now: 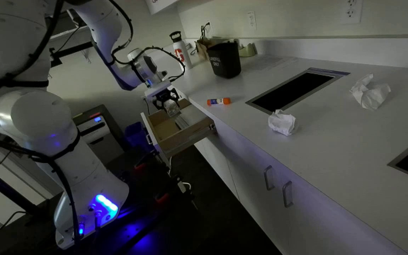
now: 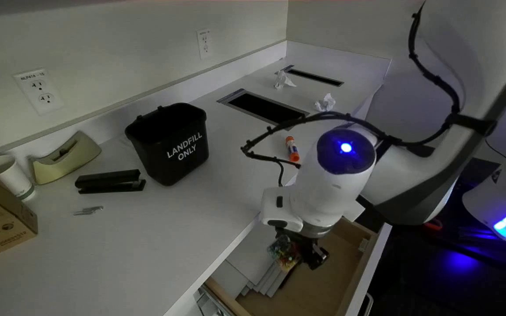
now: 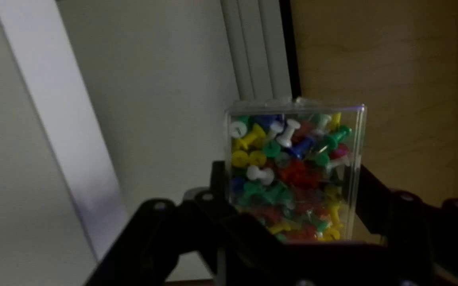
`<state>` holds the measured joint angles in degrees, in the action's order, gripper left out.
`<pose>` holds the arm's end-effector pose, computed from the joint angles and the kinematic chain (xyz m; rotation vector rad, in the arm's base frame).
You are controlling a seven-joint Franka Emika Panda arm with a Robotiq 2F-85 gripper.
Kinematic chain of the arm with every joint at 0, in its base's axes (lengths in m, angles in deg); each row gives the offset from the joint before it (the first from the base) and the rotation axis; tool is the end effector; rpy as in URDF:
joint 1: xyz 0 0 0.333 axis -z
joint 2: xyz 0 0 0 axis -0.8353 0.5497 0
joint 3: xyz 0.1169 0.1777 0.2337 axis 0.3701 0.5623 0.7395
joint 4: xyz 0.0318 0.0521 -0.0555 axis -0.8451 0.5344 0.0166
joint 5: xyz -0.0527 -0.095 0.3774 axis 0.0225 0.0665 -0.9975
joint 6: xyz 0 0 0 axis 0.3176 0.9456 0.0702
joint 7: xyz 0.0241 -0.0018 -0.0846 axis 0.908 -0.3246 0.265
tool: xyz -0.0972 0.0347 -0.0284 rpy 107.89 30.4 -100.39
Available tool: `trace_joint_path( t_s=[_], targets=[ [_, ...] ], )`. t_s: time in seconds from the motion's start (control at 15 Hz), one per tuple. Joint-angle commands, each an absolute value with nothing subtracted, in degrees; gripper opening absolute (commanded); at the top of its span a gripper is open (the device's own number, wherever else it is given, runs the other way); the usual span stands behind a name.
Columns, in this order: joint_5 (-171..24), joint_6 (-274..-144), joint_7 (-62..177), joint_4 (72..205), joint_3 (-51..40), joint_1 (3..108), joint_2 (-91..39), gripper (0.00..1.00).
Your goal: Remove the case of pins from the open drawer then close the drawer
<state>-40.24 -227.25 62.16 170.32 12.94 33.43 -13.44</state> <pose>0.4300 0.3569 0.1660 2.4869 1.6560 0.1370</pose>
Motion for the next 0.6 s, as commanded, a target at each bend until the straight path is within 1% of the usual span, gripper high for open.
trace_joint_path(
  t_s=[0.0, 0.13, 0.53],
  targets=[
    [-48.0, -223.2, 68.4, 173.6, 15.0, 36.2, -21.6, 0.49],
    [-52.2, -221.9, 71.5, 173.9, 15.4, 37.1, -24.3, 0.49],
    [-58.1, -220.4, 71.1, 175.0, 13.7, 39.7, -31.7, 0.49]
  ],
)
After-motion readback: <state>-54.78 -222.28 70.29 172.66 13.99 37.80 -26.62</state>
